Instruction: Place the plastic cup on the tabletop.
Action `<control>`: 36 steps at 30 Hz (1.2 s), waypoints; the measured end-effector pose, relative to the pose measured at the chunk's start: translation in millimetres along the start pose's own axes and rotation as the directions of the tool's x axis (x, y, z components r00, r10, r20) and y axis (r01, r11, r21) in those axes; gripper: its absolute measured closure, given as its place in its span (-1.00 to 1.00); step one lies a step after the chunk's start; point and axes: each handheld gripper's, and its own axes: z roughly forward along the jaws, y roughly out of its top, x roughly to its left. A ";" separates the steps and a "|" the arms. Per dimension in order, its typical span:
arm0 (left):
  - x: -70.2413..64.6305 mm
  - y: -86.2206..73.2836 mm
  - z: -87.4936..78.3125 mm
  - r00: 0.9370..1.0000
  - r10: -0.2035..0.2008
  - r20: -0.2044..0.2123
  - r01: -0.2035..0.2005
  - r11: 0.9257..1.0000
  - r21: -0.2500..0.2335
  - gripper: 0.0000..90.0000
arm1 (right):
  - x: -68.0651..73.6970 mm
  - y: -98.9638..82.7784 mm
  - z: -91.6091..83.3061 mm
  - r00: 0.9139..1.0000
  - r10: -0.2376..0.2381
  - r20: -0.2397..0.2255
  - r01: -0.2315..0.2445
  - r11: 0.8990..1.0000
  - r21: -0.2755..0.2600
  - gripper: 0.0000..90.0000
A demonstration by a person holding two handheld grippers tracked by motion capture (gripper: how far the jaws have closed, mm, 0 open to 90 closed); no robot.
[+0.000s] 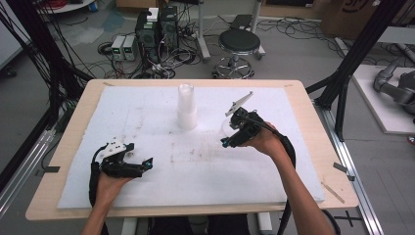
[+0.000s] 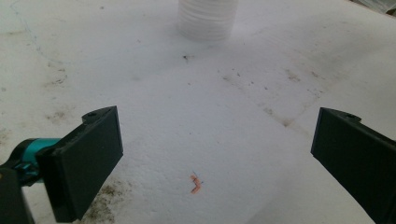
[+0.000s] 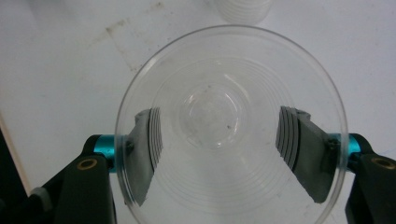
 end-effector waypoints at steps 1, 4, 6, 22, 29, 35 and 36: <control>0.0 -0.1 0.1 1.000 -0.001 0.001 0.001 1.000 0.001 -0.95 | -0.1 0.4 2.3 1.000 -0.005 0.007 0.005 1.000 0.012 -0.31; -0.1 0.0 0.3 1.000 0.000 0.003 0.000 1.000 0.004 -0.95 | 1.1 1.5 8.4 1.000 -0.009 0.016 0.008 0.999 0.046 -0.31; 0.3 0.2 0.6 1.000 0.001 0.003 -0.001 1.000 0.007 -0.95 | 1.1 1.8 12.2 1.000 -0.009 0.013 0.008 0.998 0.055 -0.31; 0.9 0.3 1.0 1.000 -0.006 0.004 0.006 1.000 0.012 -0.95 | -0.4 3.8 52.6 1.000 -0.023 0.010 0.020 0.983 0.184 -0.31; -0.4 0.1 1.2 1.000 0.001 0.001 -0.001 1.000 0.011 -0.95 | -0.3 0.0 60.5 1.000 -0.011 -0.001 0.011 0.991 0.131 -0.31; -0.5 0.2 1.3 1.000 0.003 0.000 -0.003 1.000 0.013 -0.95 | 0.1 0.7 62.3 1.000 -0.014 -0.001 0.014 0.992 0.123 -0.31; -0.4 0.3 1.2 1.000 0.005 0.001 -0.005 1.000 0.016 -0.95 | 0.3 0.8 62.5 1.000 -0.018 0.000 0.018 0.992 0.123 -0.31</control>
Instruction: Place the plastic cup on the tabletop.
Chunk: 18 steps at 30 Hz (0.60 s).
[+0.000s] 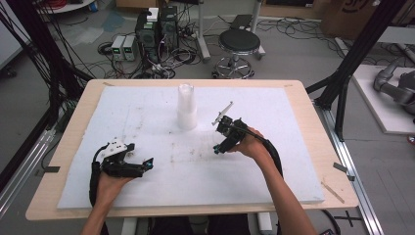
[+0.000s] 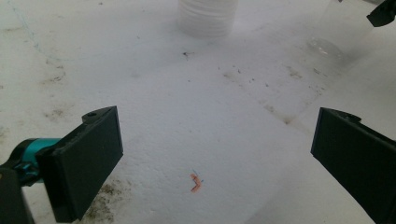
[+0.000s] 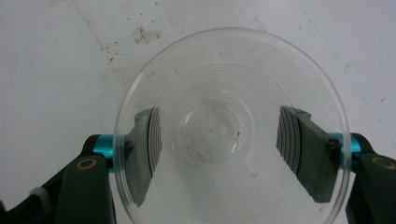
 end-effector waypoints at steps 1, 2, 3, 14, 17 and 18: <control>-0.3 0.0 0.2 1.000 -0.001 -0.002 0.001 1.000 -0.002 -0.95 | 0.1 0.3 0.0 1.000 -0.001 -0.001 0.001 1.000 0.001 -0.32; -0.2 -0.1 0.2 1.000 -0.002 -0.003 0.002 1.000 -0.003 -0.95 | -0.2 0.1 0.5 1.000 -0.008 0.002 0.008 1.000 -0.003 -0.33; -0.1 -0.1 0.2 1.000 -0.002 -0.003 0.002 1.000 -0.003 -0.95 | 0.0 0.0 0.6 1.000 -0.006 0.000 0.006 1.000 -0.003 -0.34; 0.3 -0.1 0.3 1.000 -0.003 0.002 0.003 1.000 -0.003 -0.95 | 1.5 -14.6 16.8 0.999 0.034 -0.015 -0.034 0.999 -0.040 -0.58; 0.1 0.0 0.3 1.000 -0.001 0.001 0.001 1.000 -0.002 -0.95 | 1.9 -16.1 16.4 0.999 0.033 -0.011 -0.033 0.998 -0.049 -0.58; 0.1 -0.1 0.3 1.000 -0.001 0.001 0.001 1.000 -0.003 -0.95 | 1.7 -16.3 15.6 0.999 0.036 -0.012 -0.036 0.998 -0.051 -0.58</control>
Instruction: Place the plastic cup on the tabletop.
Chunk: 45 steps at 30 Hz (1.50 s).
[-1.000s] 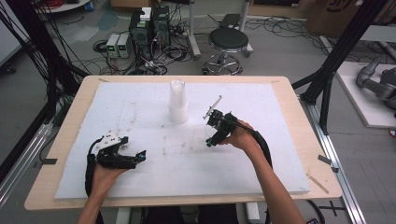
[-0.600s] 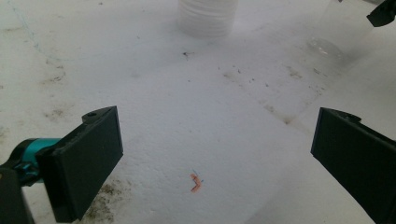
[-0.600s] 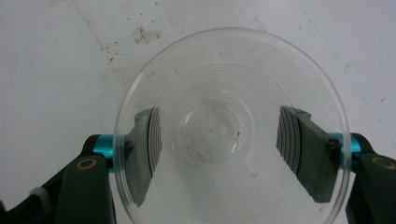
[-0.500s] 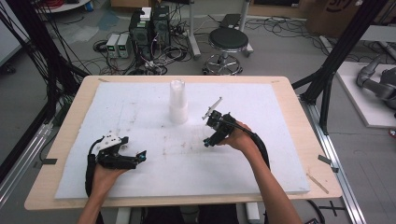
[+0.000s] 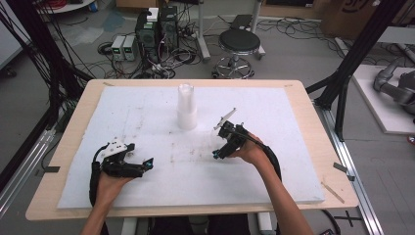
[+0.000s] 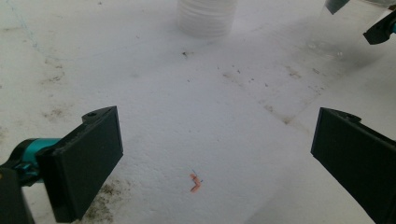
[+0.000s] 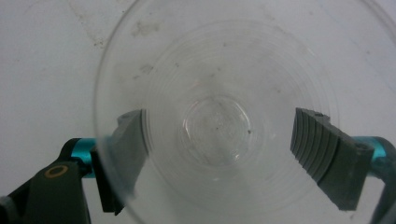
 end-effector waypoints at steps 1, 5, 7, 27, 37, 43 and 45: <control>0.0 0.1 -0.1 1.000 0.000 0.001 0.000 1.000 0.000 -0.95 | -0.1 -0.1 -0.7 1.000 0.004 0.003 -0.004 1.000 -0.003 -0.58; -0.4 0.0 -0.1 1.000 0.001 0.001 -0.001 1.000 0.000 -0.95 | -0.8 -0.8 -3.4 1.000 0.009 0.011 -0.009 1.000 -0.017 -0.58; -0.2 0.0 -0.2 1.000 0.000 0.002 0.000 1.000 0.000 -0.95 | -1.0 -1.6 -4.5 1.000 0.014 0.013 -0.013 1.000 -0.026 -0.58; 0.9 -0.5 -1.1 1.000 -0.013 -0.008 0.013 1.000 -0.011 -0.95 | 8.3 -72.3 -40.1 0.989 0.129 0.073 -0.101 0.948 -0.302 -0.58; 0.5 -1.4 -2.9 1.000 -0.012 -0.018 0.011 1.000 -0.026 -0.95 | 3.1 -126.9 -48.6 0.959 0.254 0.130 -0.154 0.845 -0.511 -0.59; 2.1 -1.7 -3.6 0.999 -0.035 -0.025 0.034 0.999 -0.037 -0.95 | 4.3 -144.9 -48.8 0.949 0.277 0.153 -0.132 0.787 -0.603 -0.58; 1.2 -2.5 -5.0 0.999 -0.031 -0.030 0.029 0.998 -0.053 -0.95 | 3.2 -149.5 -46.9 0.947 0.284 0.152 -0.131 0.770 -0.625 -0.58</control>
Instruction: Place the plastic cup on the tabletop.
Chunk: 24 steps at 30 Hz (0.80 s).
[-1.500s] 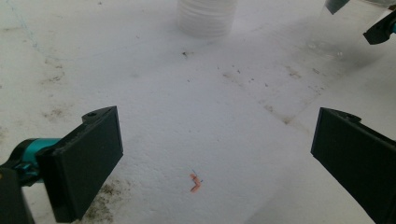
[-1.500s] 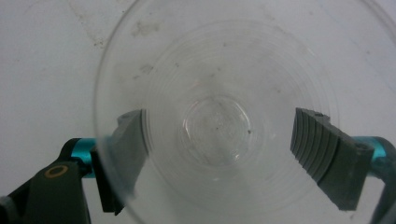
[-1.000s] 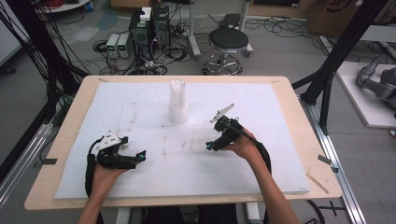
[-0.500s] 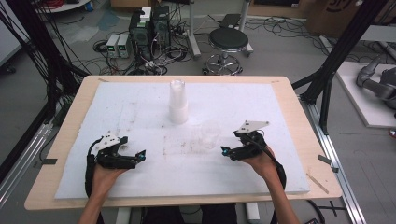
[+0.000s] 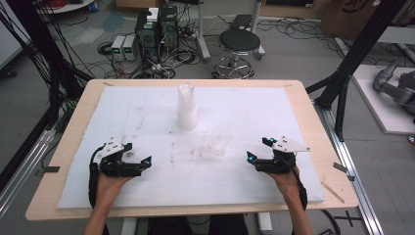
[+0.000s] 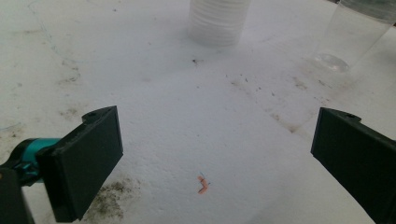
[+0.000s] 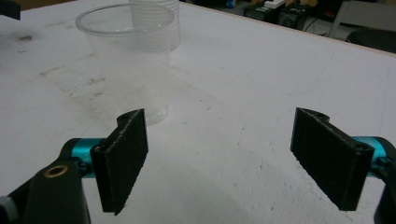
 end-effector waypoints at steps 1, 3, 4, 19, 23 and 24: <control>-0.8 -0.6 -1.0 1.000 0.004 -0.002 -0.004 1.000 -0.012 -0.95 | -0.5 -2.1 0.0 1.000 0.018 0.003 -0.018 1.000 0.004 -0.58; -2.1 -1.6 -3.5 1.000 0.020 -0.009 -0.020 0.999 -0.038 -0.95 | -1.8 -6.6 0.3 1.000 0.023 0.017 -0.023 1.000 0.001 -0.58; -2.2 -2.0 -4.2 1.000 0.024 -0.011 -0.024 0.999 -0.045 -0.95 | -2.5 -8.3 0.4 0.999 0.029 0.025 -0.029 1.000 0.000 -0.58; -1.9 -2.1 -4.2 1.000 0.020 -0.012 -0.020 0.999 -0.048 -0.95 | -7.1 -16.1 0.9 0.998 0.046 0.048 -0.046 0.999 -0.012 -0.58; -2.1 -2.1 -4.2 1.000 0.024 -0.009 -0.024 0.999 -0.045 -0.95 | -6.4 -17.6 1.9 0.998 0.046 0.048 -0.045 0.999 -0.014 -0.58; -2.2 -2.1 -4.1 1.000 0.021 -0.009 -0.021 0.999 -0.046 -0.95 | -5.7 -18.0 2.1 0.998 0.050 0.043 -0.050 0.999 -0.011 -0.58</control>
